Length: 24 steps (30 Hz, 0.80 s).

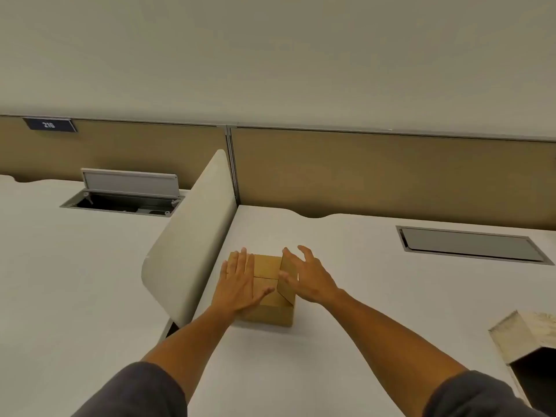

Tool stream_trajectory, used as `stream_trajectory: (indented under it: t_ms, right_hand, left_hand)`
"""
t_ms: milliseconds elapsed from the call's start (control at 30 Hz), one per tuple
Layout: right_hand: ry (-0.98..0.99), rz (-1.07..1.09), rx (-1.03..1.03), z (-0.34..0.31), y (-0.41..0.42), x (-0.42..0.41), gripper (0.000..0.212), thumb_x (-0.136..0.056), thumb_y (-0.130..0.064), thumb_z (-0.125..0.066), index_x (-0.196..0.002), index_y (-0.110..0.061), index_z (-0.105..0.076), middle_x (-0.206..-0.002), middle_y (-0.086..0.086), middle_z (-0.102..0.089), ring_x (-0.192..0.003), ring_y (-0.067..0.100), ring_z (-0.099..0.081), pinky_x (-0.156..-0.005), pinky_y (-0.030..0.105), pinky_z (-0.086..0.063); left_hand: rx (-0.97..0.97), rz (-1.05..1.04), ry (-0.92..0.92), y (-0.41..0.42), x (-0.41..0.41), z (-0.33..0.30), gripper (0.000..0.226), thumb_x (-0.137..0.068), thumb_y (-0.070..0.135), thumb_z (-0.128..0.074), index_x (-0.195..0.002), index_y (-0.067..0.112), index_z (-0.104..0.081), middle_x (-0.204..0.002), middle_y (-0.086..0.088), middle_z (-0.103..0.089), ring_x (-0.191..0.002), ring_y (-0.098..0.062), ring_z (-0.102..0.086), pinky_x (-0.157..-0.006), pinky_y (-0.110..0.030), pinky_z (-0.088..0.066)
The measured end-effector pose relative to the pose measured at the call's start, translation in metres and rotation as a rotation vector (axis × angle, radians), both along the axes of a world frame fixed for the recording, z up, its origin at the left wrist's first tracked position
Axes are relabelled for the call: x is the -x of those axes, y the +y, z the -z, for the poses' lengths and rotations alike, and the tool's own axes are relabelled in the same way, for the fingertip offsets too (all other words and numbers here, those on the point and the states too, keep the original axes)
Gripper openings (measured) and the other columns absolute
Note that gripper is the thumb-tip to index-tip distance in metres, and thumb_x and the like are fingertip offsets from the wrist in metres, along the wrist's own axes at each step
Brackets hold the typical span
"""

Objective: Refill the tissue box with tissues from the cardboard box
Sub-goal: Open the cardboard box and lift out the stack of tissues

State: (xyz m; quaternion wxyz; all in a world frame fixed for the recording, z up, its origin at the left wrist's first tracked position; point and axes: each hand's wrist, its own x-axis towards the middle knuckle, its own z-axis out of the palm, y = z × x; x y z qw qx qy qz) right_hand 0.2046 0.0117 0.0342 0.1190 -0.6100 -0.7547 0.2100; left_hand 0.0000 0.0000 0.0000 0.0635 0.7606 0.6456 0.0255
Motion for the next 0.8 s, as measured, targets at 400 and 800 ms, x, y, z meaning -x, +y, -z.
stream_trajectory:
  t_ms: [400, 800]
  right_hand:
    - [0.042, 0.178, 0.129, 0.018, 0.009, 0.032, 0.088, -0.086, -0.051, -0.066, -0.156, -0.028, -0.018, -0.155, 0.009, -0.035, -0.130, 0.034, -0.052, -0.098, 0.044, -0.051]
    - [0.158, 0.419, 0.176, 0.023, 0.003, -0.010, 0.061, -0.091, -0.007, -0.053, -0.149, -0.016, -0.038, -0.134, 0.012, -0.059, -0.112, 0.032, -0.061, -0.084, 0.036, -0.054]
  left_hand:
    - [0.102, 0.106, 0.018, 0.013, 0.018, 0.010, 0.124, -0.058, 0.089, 0.013, -0.154, 0.016, -0.020, -0.164, -0.010, -0.013, -0.150, -0.031, -0.014, -0.123, -0.050, -0.013]
    - [0.074, 0.159, 0.112, 0.011, 0.029, 0.029, 0.081, -0.086, 0.074, -0.035, -0.142, 0.015, -0.037, -0.150, -0.010, -0.033, -0.137, -0.030, -0.034, -0.115, -0.047, -0.028]
